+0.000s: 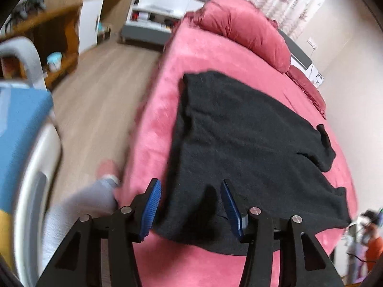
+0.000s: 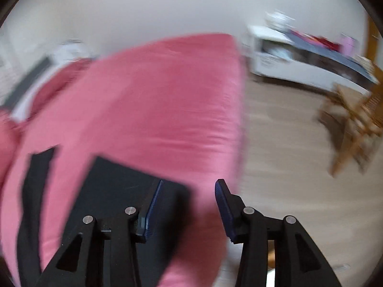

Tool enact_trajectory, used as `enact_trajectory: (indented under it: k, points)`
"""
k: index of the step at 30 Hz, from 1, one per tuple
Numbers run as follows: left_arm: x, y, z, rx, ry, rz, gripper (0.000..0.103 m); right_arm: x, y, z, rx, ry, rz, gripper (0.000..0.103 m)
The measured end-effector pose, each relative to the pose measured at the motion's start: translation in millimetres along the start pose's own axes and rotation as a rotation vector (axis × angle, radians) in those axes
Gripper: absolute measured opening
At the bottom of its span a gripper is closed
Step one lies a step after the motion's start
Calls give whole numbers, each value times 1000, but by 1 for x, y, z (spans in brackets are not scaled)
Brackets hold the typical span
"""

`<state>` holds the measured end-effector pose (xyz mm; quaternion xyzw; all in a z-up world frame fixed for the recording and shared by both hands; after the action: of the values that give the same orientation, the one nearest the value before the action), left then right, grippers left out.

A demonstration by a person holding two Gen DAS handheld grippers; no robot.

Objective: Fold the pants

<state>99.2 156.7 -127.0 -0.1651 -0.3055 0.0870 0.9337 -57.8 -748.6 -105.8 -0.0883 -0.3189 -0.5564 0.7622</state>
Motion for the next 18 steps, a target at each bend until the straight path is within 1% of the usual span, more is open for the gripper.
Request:
enact_trajectory:
  k: [1, 2, 4, 5, 6, 8, 11, 12, 13, 14, 15, 16, 17, 18]
  points:
    - [8, -1, 4, 1, -25, -23, 52, -11, 25, 7, 85, 9, 52, 46]
    - [13, -2, 5, 1, -39, -39, 53, -20, 43, 9, 137, 21, 82, 46]
    - [27, -10, 1, -7, -54, -74, 53, -57, 90, 12, 265, 92, 162, 46]
    - [37, -15, -4, -15, -61, -85, 53, -72, 116, 8, 307, 129, 186, 46]
    - [46, -20, -10, -20, -63, -91, 54, -87, 134, 6, 346, 160, 203, 46]
    - [70, -30, -29, -24, -64, -106, 59, -120, 175, 2, 433, 224, 239, 46]
    - [105, -40, -64, -23, -59, -111, 60, -160, 233, 4, 531, 290, 278, 46]
    - [117, -41, -76, -16, -52, -103, 60, -173, 250, 4, 544, 299, 308, 46]
    - [129, -43, -91, -27, -37, -90, 60, -183, 262, 3, 547, 302, 332, 46]
    - [140, -43, -108, -34, -7, -76, 60, -193, 271, 0, 559, 309, 354, 46]
    - [148, -40, -121, -24, 10, -63, 60, -204, 281, -2, 574, 320, 368, 46]
    - [155, -35, -135, -6, 33, -40, 54, -211, 287, -5, 575, 326, 374, 46]
    - [161, -27, -151, 15, 66, -7, 39, -219, 291, -8, 572, 331, 381, 46]
    - [165, -25, -159, 8, 84, 11, 33, -227, 295, -9, 571, 330, 389, 46]
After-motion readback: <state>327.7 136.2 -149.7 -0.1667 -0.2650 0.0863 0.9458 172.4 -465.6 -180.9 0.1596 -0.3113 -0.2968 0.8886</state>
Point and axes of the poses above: each gripper's, at about its wrist camera, not at the fingertips, and z roughly against the way its jaws point, y to its left, x to its top, the point moved 10 cm from there along -z, roughly the way its jaws point, and after that the axes turned 1 degree about z, right-handed, at the moved point
